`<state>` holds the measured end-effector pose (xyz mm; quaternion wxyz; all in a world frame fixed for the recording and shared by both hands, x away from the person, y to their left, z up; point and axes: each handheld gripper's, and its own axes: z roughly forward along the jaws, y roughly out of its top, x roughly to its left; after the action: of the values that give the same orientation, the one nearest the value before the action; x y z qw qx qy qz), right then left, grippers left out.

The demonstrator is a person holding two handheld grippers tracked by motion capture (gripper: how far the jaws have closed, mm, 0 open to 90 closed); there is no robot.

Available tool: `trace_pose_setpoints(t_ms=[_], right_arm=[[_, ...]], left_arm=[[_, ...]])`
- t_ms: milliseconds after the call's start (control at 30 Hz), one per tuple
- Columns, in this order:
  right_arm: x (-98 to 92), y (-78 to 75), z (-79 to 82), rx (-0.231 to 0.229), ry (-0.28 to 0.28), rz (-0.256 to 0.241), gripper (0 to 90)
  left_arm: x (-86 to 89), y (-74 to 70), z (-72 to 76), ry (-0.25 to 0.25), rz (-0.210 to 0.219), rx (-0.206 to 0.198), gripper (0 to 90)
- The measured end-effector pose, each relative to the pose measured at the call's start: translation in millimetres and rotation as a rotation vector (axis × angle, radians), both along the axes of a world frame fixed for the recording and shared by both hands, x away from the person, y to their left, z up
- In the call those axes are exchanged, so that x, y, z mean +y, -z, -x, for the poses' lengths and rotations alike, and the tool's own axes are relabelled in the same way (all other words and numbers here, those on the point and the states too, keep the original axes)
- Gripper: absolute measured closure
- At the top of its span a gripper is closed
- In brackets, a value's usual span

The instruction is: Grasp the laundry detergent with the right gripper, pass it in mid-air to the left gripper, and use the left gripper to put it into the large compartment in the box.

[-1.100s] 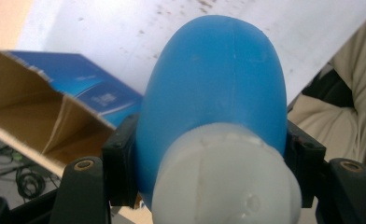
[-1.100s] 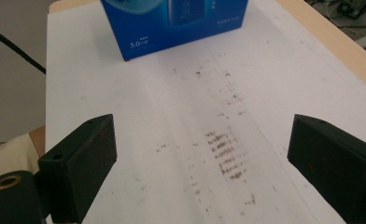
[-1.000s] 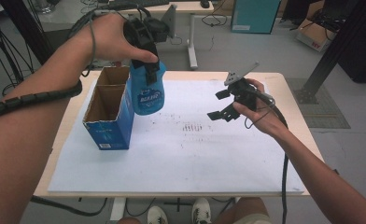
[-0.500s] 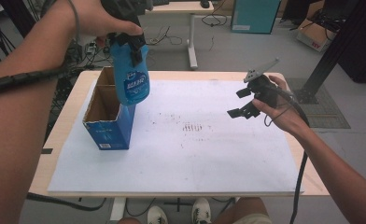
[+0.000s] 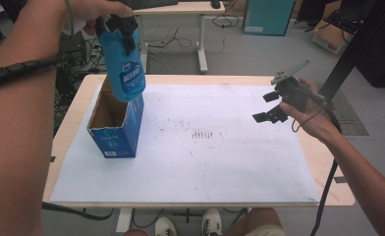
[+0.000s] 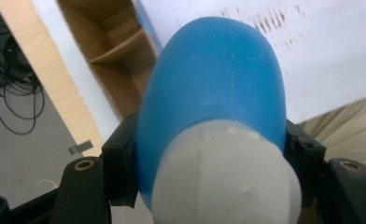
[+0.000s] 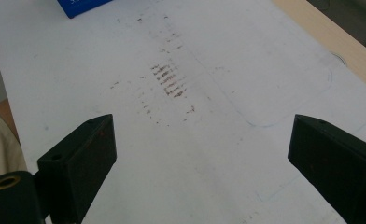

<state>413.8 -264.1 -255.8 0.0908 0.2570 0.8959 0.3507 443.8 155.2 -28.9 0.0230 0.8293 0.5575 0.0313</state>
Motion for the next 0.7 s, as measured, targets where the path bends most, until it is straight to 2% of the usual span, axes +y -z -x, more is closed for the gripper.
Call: trace_pose_setpoints(t_ms=[167,300,500,700], right_arm=[[-6.2,-2.1,0.0,-0.001,0.013,0.012,7.8],[-8.4,-2.6,0.7,0.005,0.023,0.012,7.8],[-12.2,-2.9,1.1,0.000,0.028,0.025,7.8],[-15.5,-4.1,1.6,-0.006,0.032,0.026,7.7]], left_arm=[[11.5,-10.0,-3.1,-0.097,0.006,-0.012,36.6],[22.0,-16.6,-3.7,-0.145,0.023,-0.033,36.6],[37.0,-24.9,-3.6,-0.237,0.014,-0.063,36.6],[50.9,-29.7,-1.4,-0.304,0.023,-0.091,36.6]])
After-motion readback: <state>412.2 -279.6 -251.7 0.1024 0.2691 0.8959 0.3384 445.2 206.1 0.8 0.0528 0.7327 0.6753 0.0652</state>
